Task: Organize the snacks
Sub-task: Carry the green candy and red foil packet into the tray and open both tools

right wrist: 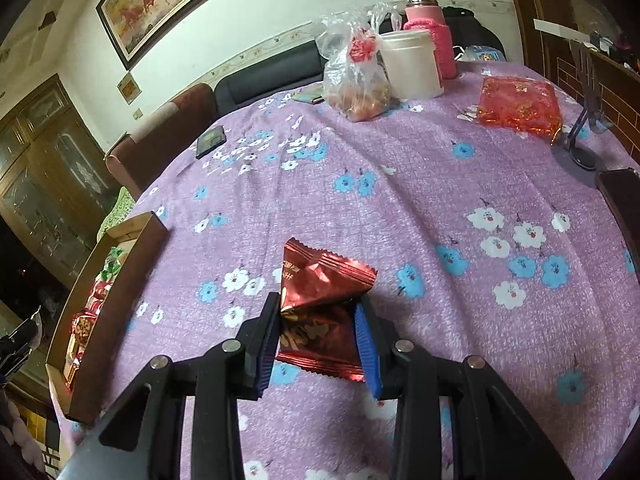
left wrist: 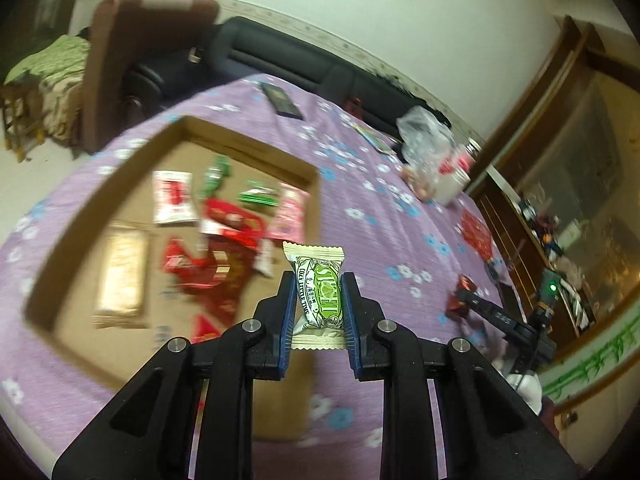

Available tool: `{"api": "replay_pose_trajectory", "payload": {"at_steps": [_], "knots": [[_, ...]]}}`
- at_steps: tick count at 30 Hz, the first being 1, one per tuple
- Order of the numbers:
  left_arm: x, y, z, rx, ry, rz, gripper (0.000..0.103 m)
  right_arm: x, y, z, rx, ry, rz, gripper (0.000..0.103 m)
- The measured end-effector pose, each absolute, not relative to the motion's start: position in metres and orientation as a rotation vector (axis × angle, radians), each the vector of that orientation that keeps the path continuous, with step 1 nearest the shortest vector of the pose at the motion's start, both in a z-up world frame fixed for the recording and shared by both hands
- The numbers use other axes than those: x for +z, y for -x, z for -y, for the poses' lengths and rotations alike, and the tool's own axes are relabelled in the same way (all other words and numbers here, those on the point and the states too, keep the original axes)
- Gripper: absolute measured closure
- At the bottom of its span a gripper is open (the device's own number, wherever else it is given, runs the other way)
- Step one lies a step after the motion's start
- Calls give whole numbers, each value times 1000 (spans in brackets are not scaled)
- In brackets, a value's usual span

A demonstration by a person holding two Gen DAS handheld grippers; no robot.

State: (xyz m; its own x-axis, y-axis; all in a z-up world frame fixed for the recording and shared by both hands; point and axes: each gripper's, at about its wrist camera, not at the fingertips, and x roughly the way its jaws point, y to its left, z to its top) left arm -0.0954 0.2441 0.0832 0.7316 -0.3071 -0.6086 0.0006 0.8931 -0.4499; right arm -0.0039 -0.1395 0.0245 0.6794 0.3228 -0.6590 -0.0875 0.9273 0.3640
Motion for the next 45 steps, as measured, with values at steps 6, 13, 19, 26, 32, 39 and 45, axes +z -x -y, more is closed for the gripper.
{"api": "replay_pose_trajectory", "payload": {"at_steps": [6,13,19,26,32,39,45], "knots": [[82,119,-294,-83,509,-690,82,50,26,114,313,-329,-773,64],[72,132,-331,-15,573,-680,82,82,33,56,429,-259,-750,64],[60,124,-331,-35,580,-713,82,86,27,3,550,-240,-790,64],[42,108,-323,-66,567,-769,82,82,26,-60,673,-171,-851,64],[36,92,-316,-63,516,-799,82,70,27,-111,746,-73,-894,64],[28,81,-316,-24,486,-836,82,42,26,-151,787,8,-971,64],[36,88,-325,-27,539,-810,82,34,22,-162,738,76,-974,64]]}}
